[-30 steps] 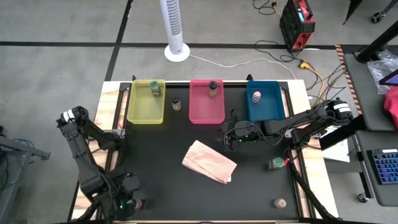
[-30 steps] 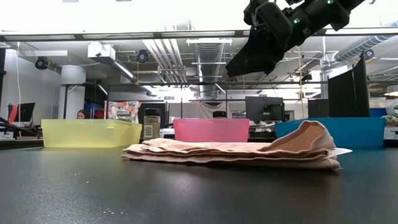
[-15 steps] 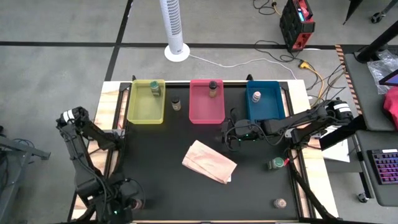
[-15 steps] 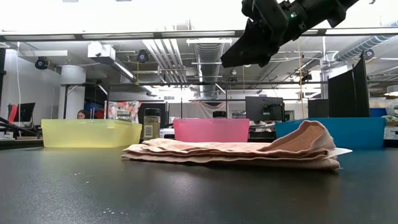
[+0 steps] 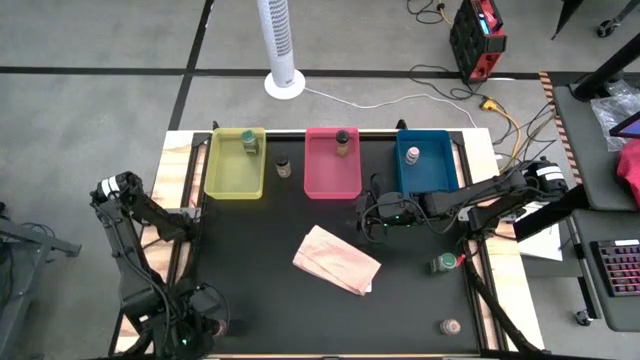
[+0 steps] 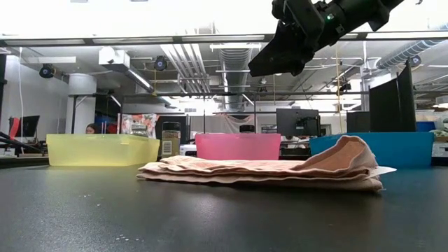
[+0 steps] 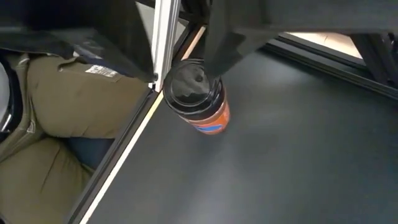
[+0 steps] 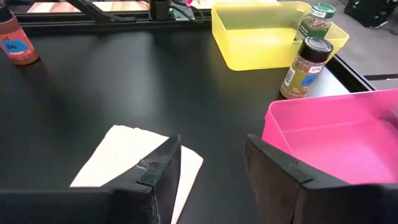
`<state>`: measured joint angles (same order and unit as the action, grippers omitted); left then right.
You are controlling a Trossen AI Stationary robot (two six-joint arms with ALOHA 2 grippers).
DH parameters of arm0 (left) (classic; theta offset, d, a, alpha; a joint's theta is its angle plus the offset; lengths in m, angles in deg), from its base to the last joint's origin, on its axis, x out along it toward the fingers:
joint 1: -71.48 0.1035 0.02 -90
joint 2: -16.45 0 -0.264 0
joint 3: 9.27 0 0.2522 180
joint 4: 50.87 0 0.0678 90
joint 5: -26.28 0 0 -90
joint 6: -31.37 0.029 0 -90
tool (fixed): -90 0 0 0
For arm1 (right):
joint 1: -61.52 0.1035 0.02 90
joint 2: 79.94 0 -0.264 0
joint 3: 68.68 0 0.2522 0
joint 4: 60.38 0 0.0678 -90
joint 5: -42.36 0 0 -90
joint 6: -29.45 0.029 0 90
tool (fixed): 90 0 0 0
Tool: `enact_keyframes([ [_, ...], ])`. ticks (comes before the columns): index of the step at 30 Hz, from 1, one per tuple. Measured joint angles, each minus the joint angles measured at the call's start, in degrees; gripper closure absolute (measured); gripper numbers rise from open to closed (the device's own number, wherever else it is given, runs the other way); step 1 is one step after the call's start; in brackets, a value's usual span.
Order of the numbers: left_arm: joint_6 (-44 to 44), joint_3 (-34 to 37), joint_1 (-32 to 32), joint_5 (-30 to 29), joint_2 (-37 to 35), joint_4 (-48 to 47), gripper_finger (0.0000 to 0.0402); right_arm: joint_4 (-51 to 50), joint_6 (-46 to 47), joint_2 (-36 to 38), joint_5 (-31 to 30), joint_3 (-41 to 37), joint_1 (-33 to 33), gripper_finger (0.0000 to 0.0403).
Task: Sort spices by type
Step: Put the bottom black seasoning bottle into the pink bin
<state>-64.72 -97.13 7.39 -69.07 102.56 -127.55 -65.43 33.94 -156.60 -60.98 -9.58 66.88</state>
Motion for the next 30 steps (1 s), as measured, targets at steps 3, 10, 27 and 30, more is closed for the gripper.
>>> enact_keyframes([
  [3,-0.3,0.0,0.0,-0.1,0.0,-0.1,0.0212,0.0,0.0,0.0,0.0,0.0,0.0,0.0231],
  [10,6.0,0.0,-0.2,0.4,4.2,-0.1,0.0115,0.0,0.3,0.0,0.0,0.0,0.0,0.0225],
  [27,7.4,-0.9,-0.4,2.1,11.2,0.3,0.0104,0.0,0.8,0.0,0.0,0.0,0.0,0.0243],
  [30,7.4,-0.8,-0.4,1.2,11.2,-0.1,0.0113,0.0,0.8,0.0,0.0,0.0,0.0,0.0243],
])
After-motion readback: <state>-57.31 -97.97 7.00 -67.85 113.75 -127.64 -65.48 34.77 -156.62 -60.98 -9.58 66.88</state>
